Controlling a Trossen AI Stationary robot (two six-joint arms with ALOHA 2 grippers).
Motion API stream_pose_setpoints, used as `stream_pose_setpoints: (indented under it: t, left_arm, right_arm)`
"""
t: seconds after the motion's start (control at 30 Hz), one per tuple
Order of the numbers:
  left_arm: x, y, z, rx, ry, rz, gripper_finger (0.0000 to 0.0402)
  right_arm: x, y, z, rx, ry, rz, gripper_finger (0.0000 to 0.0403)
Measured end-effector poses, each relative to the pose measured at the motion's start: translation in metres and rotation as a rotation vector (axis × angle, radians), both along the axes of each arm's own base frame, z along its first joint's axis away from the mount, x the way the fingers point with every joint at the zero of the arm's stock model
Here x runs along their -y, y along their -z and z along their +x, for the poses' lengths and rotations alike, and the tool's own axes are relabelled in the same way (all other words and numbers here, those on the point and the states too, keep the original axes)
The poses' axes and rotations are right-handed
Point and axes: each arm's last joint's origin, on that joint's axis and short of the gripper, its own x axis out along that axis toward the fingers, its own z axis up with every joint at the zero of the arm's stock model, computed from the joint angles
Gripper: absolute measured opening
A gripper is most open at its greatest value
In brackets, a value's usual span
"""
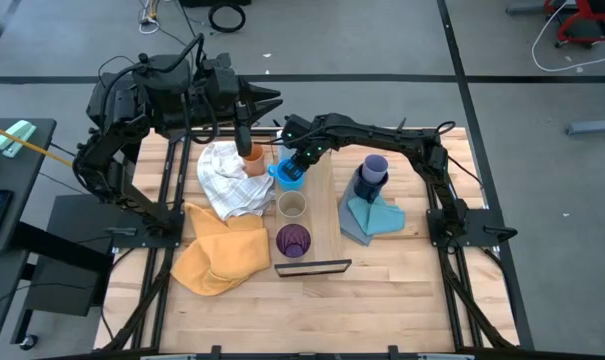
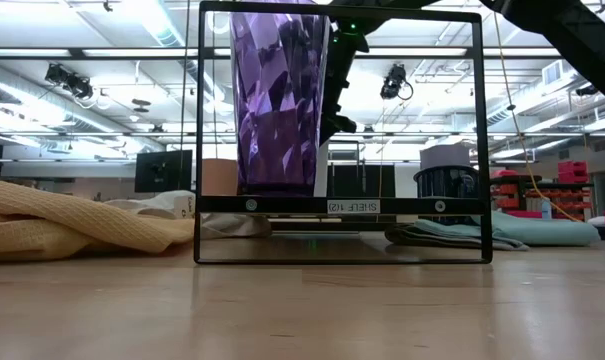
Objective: Stack small to large cups/mugs on shelf
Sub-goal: Move the purple cup to the bottom right of the table
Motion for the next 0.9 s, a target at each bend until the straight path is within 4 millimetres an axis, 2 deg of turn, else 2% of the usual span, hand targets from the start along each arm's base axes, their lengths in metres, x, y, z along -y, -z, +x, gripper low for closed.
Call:
stream_pose_setpoints:
  t: [0.4,0.63,0.8,0.9]
  left_arm:
    - [0.0,0.0,0.0,0.0,0.0,0.001,0.0079]
    - [0.0,0.0,0.0,-0.001,-0.001,0.002,0.0082]
    - [0.0,0.0,0.0,-0.001,-0.001,0.002,0.0078]
    - [0.0,-0.002,-0.005,0.003,-0.004,0.02,0.0081]
  right_arm:
    - [0.01,-0.005,-0.004,0.006,0.004,-0.022,0.0146]
    - [0.014,-0.027,-0.007,0.047,0.02,-0.038,0.0158]
    - [-0.003,-0.056,-0.012,0.023,-0.045,-0.042,0.0157]
    - [-0.015,-0.076,-0.021,-0.023,-0.08,-0.114,0.0157]
